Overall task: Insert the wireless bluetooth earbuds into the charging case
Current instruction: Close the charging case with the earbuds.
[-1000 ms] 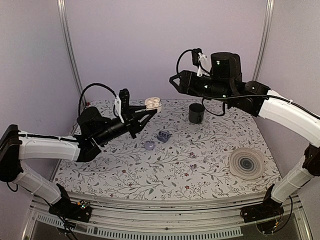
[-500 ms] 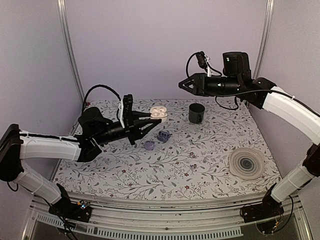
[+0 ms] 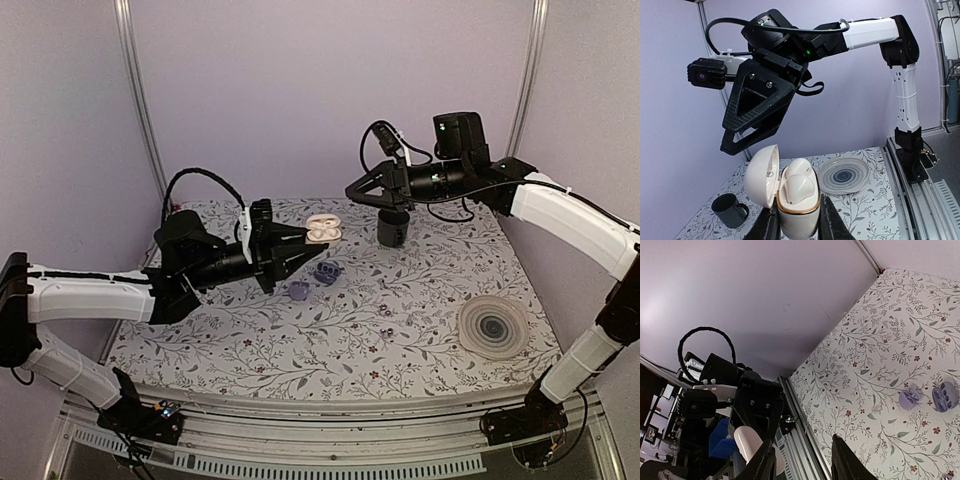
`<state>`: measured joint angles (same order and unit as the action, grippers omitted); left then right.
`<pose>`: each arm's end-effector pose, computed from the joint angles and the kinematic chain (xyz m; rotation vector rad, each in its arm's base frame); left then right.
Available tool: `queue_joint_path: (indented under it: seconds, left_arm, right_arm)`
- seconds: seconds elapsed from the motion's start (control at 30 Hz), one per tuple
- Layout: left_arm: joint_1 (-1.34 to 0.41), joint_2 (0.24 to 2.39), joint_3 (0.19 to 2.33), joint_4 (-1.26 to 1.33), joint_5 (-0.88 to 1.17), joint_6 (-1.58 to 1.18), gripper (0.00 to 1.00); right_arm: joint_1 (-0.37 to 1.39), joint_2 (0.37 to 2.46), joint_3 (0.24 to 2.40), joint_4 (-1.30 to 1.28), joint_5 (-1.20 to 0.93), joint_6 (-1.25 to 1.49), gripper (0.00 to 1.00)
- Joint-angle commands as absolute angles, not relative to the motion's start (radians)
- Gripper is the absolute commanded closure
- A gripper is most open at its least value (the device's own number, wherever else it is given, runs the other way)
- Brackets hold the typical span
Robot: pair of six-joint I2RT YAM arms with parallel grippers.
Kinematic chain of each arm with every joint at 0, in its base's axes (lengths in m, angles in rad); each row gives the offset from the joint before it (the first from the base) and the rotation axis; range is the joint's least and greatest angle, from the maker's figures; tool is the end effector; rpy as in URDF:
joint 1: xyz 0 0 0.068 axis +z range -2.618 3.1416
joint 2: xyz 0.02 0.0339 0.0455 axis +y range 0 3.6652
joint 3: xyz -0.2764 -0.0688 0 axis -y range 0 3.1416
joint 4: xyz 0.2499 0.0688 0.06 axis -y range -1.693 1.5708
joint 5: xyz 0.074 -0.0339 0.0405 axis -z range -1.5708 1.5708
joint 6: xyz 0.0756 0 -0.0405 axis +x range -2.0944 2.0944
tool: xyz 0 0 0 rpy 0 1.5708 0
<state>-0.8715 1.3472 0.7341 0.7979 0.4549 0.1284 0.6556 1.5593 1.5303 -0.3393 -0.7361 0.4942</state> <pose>0.1916 -0.2794 0.3144 1.0253 1.0536 -0.9246 0.2779 0.2778 0.3958 -0.7097 2.0106 1.4360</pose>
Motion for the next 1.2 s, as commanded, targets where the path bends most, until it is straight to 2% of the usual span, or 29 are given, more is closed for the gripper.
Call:
queue_joint_path:
  seconds: [0.0,0.37,0.77,1.0,1.17]
  left_arm:
    - [-0.898,1.326,0.769,0.749,0.404,0.242,1.00]
    - [-0.914,1.351,0.791,0.746,0.379,0.245,1.00]
    - [-0.818,1.426,0.792,0.818,0.482,-0.049,1.00]
    - [-0.800,1.446,0.813,0.814,0.487,-0.108,1.00]
    - [-0.804,1.445,0.804,0.814,0.524,-0.086,1.00]
  right_arm:
    - [0.648,1.604,1.549,-0.329,-0.858,0.554,0.63]
    - [0.699,1.676,1.599,-0.387,-0.906,0.487,0.67]
    - [0.702,1.541,1.464,-0.235,-0.959,0.444,0.65]
    - [0.701,1.531,1.452,-0.308,-0.846,0.398,0.65]
    - [0.701,1.576,1.516,-0.387,-0.650,0.390,0.64]
